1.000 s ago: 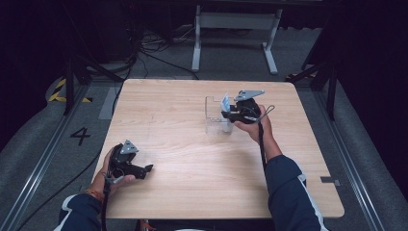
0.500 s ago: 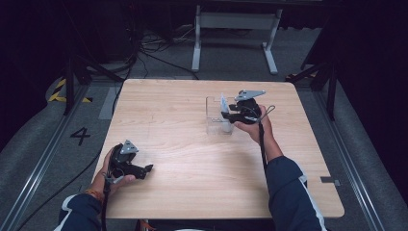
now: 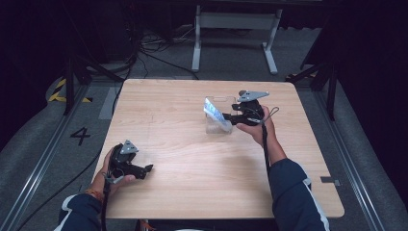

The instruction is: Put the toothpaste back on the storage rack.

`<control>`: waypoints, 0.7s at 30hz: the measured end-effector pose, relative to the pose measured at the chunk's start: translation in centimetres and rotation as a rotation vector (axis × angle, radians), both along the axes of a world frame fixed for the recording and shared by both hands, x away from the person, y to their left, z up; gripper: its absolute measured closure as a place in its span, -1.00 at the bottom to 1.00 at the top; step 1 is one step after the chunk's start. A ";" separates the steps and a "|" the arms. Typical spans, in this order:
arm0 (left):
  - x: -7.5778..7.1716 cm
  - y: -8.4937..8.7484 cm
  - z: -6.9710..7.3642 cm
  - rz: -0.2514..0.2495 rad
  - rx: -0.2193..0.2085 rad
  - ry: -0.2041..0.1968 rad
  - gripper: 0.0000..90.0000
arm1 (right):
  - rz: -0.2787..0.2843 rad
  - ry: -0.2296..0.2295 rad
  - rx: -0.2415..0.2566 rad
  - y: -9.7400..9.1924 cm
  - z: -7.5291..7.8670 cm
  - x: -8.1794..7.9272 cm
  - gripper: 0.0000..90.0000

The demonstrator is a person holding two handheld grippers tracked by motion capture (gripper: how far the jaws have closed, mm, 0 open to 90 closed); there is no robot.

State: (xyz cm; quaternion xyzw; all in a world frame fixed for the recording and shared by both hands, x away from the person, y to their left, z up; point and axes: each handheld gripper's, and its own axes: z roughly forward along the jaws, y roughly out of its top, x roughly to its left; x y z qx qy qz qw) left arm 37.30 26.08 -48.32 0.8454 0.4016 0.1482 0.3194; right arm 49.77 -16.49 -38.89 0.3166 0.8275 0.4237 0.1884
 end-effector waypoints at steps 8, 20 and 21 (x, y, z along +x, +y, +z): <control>0.0 0.0 0.0 -0.001 0.002 0.002 -0.99 | 0.021 -0.042 -0.044 -0.1 1.0 -1.3 -0.13; 0.0 0.0 0.0 0.000 0.000 0.001 -0.99 | 0.036 -0.068 -0.090 -0.7 1.8 -2.9 -0.20; 0.0 0.0 0.0 0.000 0.001 0.001 -0.99 | 0.040 -0.068 -0.098 -0.8 1.8 -3.1 -0.20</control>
